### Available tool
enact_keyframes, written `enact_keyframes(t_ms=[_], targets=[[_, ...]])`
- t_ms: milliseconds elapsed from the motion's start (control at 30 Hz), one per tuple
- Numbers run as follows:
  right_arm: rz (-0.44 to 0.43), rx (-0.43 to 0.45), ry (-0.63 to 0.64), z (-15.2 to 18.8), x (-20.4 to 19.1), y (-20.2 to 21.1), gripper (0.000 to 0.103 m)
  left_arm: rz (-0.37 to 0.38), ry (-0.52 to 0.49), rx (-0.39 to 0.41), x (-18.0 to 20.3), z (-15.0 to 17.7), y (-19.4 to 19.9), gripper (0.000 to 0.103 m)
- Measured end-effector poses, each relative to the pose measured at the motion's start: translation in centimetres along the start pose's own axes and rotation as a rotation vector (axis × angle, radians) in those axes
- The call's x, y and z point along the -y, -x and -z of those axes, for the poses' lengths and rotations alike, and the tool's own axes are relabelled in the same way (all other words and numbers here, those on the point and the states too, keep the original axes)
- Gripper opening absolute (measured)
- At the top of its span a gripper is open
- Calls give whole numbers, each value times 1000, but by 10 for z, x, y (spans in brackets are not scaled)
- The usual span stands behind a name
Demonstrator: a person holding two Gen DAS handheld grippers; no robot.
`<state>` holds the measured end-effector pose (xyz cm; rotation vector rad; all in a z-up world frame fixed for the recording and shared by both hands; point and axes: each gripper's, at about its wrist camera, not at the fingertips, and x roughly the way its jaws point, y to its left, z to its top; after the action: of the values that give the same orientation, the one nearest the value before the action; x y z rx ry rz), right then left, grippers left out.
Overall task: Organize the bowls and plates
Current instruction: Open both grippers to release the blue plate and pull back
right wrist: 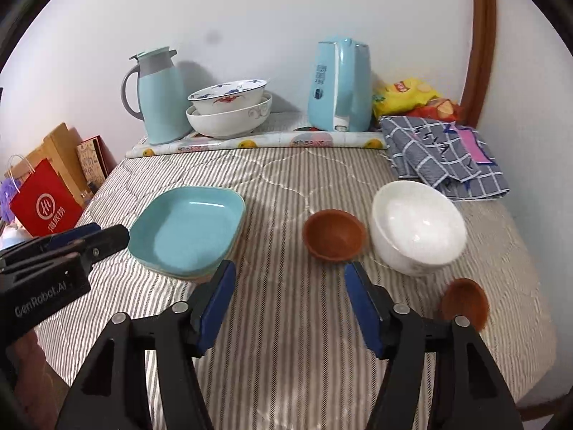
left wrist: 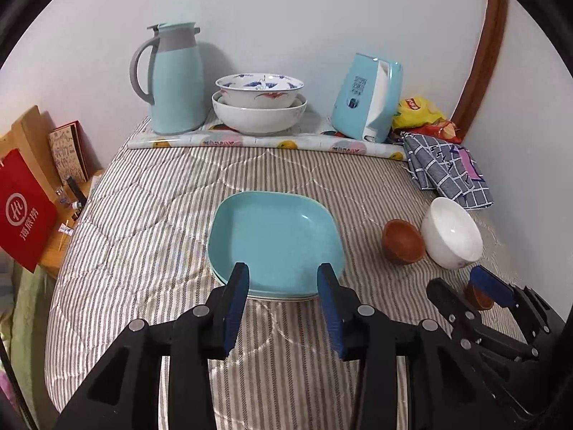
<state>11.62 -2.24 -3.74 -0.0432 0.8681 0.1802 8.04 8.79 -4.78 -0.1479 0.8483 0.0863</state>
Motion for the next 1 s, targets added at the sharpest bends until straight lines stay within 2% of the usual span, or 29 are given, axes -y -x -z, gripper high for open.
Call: enact_keyframes(t_ms=[167, 267, 433, 733, 1000], targets=[[15, 7, -21, 6, 13, 17, 66, 14, -28, 39, 16, 4, 12, 44], [13, 3, -49, 9, 26, 25, 67, 43, -38, 86, 25, 6, 21, 44], [40, 2, -92, 16, 48, 35, 67, 66, -71, 120, 43, 5, 30, 44], [93, 26, -141, 27, 86, 53, 67, 114, -70, 49, 60, -4, 16, 44], [152, 9, -206, 31, 127, 56, 67, 113, -85, 14, 80, -9, -4, 44]])
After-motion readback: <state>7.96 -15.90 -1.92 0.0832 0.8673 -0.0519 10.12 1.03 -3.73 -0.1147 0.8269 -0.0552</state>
